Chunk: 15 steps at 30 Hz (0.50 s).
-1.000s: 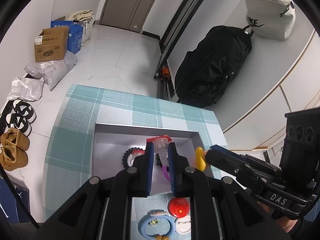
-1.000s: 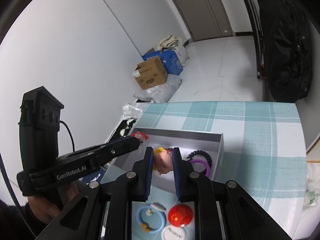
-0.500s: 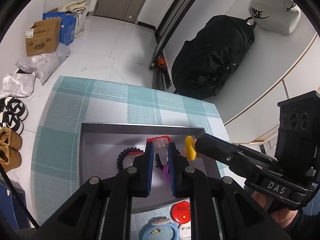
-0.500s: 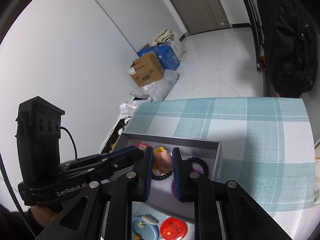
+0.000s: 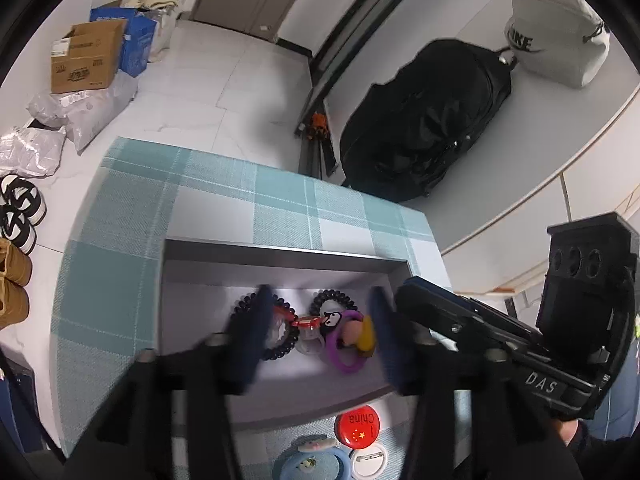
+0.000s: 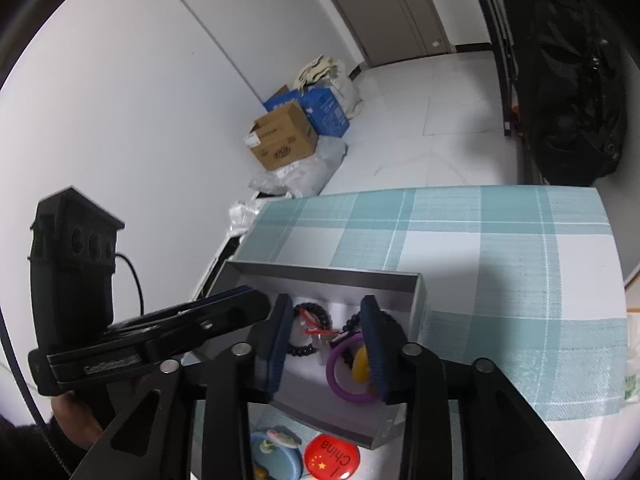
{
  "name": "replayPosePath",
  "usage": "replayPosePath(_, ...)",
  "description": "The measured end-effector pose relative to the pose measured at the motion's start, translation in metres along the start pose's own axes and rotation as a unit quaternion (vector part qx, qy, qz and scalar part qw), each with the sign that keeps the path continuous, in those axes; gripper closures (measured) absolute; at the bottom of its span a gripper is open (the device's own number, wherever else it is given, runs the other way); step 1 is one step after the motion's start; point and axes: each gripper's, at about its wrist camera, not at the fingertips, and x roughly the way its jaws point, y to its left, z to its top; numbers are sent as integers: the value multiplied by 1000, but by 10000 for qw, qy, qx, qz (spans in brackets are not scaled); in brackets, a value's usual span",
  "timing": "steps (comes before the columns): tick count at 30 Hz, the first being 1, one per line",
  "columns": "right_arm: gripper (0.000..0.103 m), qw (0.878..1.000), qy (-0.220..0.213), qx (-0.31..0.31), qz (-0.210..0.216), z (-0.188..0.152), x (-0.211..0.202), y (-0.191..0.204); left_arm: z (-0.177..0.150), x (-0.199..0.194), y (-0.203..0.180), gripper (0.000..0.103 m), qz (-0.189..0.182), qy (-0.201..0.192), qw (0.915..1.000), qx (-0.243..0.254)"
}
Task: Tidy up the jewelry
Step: 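Lower the pacifier and duck toy into the silver box and open both tools, then withdraw both tools from the silver box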
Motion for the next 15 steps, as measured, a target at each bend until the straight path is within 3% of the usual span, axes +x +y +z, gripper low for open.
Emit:
replayPosePath(4,47,9997,-224,72,-27,-3,-16,-3,-4,-9,2,51,148,-71,9998,-72)
replayPosePath(15,28,9982,-596,-77,5,-15,-53,3,-23,-31,-17,50,652,-475,9966,140)
